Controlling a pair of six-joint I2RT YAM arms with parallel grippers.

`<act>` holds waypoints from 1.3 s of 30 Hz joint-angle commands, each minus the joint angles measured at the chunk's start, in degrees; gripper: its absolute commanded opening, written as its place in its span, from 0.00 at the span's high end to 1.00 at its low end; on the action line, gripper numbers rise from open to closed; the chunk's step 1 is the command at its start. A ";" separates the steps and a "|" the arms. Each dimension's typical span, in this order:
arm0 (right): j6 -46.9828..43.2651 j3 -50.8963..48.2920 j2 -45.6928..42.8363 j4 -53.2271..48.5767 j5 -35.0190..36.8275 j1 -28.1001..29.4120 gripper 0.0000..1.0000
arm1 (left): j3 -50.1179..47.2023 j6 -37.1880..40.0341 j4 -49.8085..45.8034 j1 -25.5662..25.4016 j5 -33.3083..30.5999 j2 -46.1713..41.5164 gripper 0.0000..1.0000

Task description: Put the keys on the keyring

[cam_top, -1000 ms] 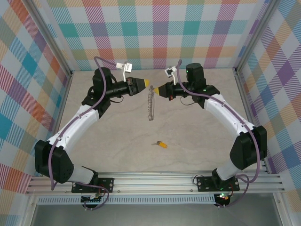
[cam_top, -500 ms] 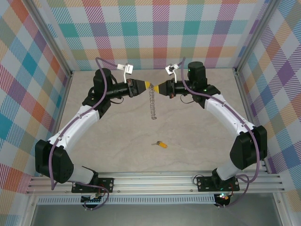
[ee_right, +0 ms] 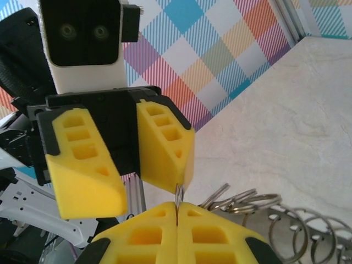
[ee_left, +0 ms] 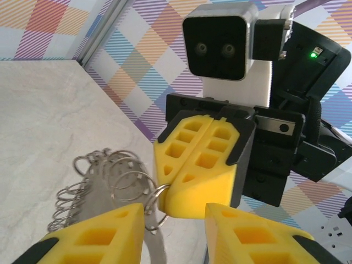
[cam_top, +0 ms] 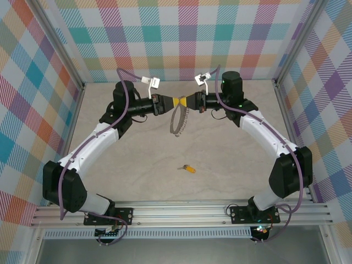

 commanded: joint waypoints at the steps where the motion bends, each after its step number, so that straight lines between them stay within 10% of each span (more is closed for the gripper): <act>1: 1.24 -0.37 -1.49 4.02 -2.68 -0.33 1.00 | -0.51 1.52 0.03 -0.31 0.62 0.63 0.65; 39: 2.73 -1.10 0.00 4.94 -5.36 -0.85 1.00 | 0.69 -0.48 4.12 -2.10 -0.90 1.52 0.85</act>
